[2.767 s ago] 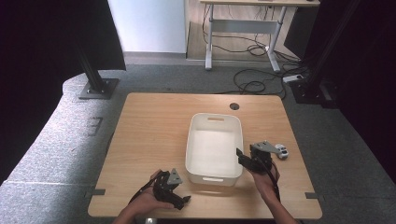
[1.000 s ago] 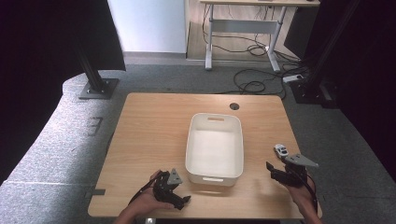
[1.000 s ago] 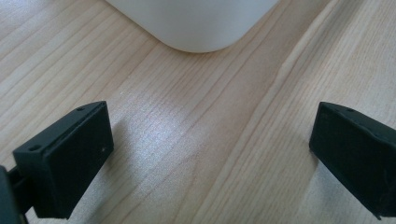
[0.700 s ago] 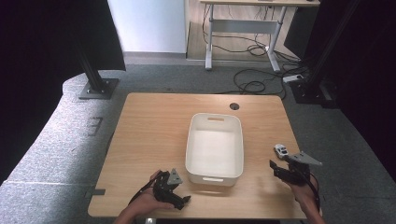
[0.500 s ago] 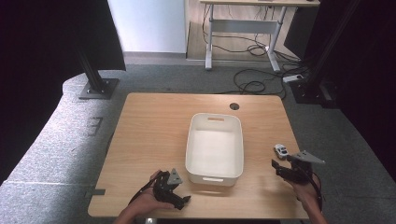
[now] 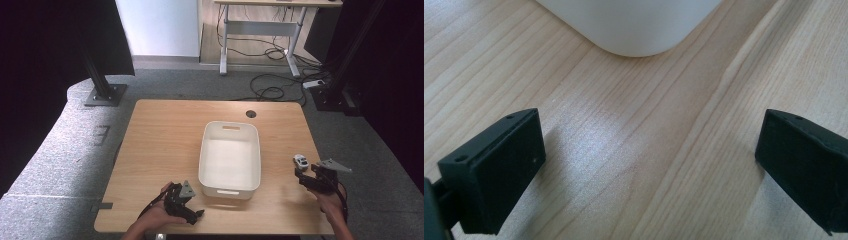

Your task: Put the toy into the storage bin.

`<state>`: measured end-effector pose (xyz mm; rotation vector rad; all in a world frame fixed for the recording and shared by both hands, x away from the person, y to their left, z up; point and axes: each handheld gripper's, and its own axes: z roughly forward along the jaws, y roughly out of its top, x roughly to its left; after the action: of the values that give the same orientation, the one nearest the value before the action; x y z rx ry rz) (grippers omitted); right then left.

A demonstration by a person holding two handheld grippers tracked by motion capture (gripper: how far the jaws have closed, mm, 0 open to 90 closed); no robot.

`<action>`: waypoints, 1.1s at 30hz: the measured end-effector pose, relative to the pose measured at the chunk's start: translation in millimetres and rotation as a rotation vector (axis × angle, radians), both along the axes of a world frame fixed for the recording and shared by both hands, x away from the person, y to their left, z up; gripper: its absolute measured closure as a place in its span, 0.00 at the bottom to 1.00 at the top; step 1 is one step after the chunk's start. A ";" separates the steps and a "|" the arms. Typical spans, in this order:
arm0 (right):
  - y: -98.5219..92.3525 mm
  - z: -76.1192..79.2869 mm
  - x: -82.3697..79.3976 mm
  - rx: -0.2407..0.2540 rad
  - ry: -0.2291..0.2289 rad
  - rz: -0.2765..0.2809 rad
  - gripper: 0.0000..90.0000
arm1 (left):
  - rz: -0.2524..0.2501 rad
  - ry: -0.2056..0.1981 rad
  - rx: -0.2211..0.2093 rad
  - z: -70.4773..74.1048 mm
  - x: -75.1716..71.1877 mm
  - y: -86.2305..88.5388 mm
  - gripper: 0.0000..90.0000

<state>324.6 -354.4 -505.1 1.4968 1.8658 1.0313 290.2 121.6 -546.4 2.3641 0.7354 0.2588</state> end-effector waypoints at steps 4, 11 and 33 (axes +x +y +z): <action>-2.7 -1.8 2.0 0.001 0.002 -0.010 0.30 | 0.001 0.000 -0.001 -0.1 -0.1 0.0 0.00; -5.9 -2.4 7.1 -0.003 -0.015 -0.024 0.31 | -0.002 0.000 0.001 0.0 0.1 0.1 0.00; -17.6 -5.9 18.3 0.007 -0.014 -0.079 0.32 | -0.002 -0.001 0.000 0.0 0.2 -0.1 0.00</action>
<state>343.0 -372.0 -511.1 1.5505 1.7801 1.0095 290.4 121.5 -546.4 2.3646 0.7329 0.2587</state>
